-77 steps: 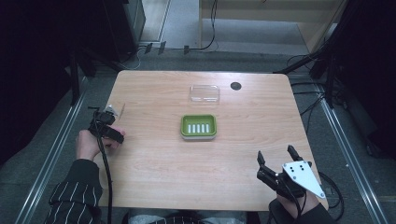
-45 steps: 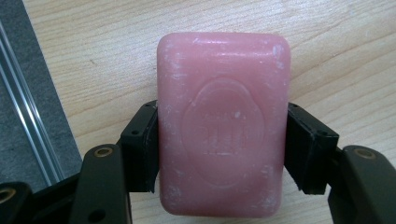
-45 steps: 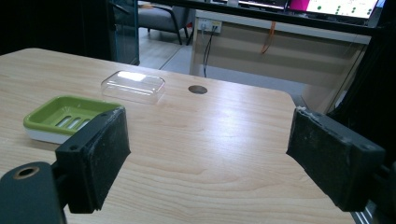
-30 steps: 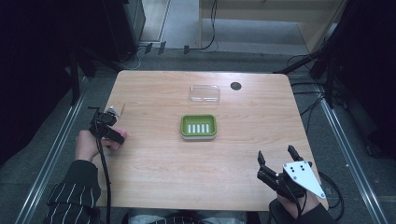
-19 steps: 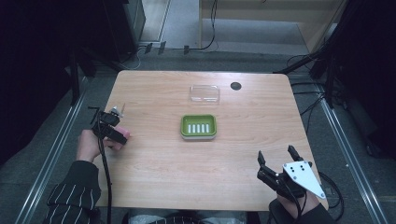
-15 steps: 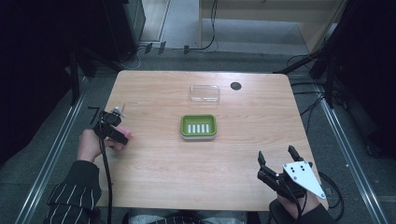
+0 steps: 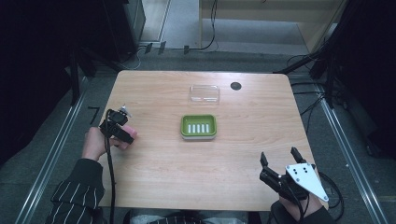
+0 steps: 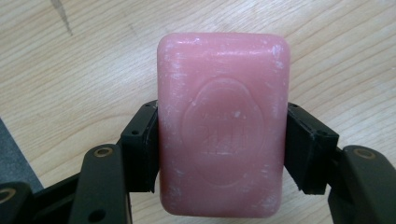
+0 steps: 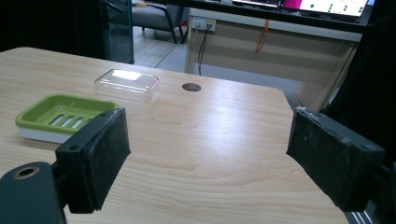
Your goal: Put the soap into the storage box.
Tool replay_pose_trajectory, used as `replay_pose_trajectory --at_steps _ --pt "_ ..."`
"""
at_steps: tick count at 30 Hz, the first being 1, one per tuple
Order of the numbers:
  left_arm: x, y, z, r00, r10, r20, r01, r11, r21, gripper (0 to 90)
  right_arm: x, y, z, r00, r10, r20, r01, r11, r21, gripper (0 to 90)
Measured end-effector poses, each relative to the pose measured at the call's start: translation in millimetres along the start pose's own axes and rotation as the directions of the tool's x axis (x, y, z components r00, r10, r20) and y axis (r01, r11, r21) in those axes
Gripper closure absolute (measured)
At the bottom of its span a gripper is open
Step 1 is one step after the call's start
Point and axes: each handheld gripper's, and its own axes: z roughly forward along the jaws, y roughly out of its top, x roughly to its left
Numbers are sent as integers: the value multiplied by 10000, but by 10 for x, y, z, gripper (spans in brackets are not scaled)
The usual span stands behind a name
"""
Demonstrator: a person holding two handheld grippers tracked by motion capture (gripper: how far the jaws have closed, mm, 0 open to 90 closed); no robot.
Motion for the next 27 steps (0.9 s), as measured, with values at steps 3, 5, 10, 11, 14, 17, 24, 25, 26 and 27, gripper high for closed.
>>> replay_pose_trajectory --at_steps 3,5,10,11,14,17,24,25,26,27 --pt "-36 30 -4 9999 140 11 -140 9999 -34 381 -11 -4 -11 10000 14 79 -14 10000 -9 127" --pt "-53 49 -2 9998 206 80 -206 9998 15 381 -16 -7 -19 10000 27 92 -28 10000 9 127" --pt "-89 84 8 9992 382 111 -382 9993 -10 381 -26 -11 -34 9999 19 162 -19 10000 25 127" --pt "-95 92 6 9990 433 127 -433 9991 9 381 -27 -12 -38 9998 26 172 -26 10000 31 127" --pt "-121 115 9 9983 571 137 -571 9984 -19 381 -34 -16 -51 9997 74 223 -75 10000 35 127" --pt "-154 139 6 9975 684 165 -684 9977 -7 381 -46 -19 -61 9996 45 273 -46 10000 33 127" --pt "-215 177 -3 9954 939 166 -939 9956 -50 381 -55 -23 -74 9994 100 322 -102 9999 69 127" --pt "-220 186 -5 9942 1057 188 -1057 9944 -11 381 -57 -24 -76 9994 96 336 -98 9999 72 127" --pt "-226 190 -3 9941 1073 185 -1073 9942 -25 381 -58 -25 -77 9994 93 344 -96 9999 75 127" --pt "-234 194 3 9937 1106 161 -1105 9939 -67 381 -59 -25 -80 9994 106 341 -109 9999 88 127"
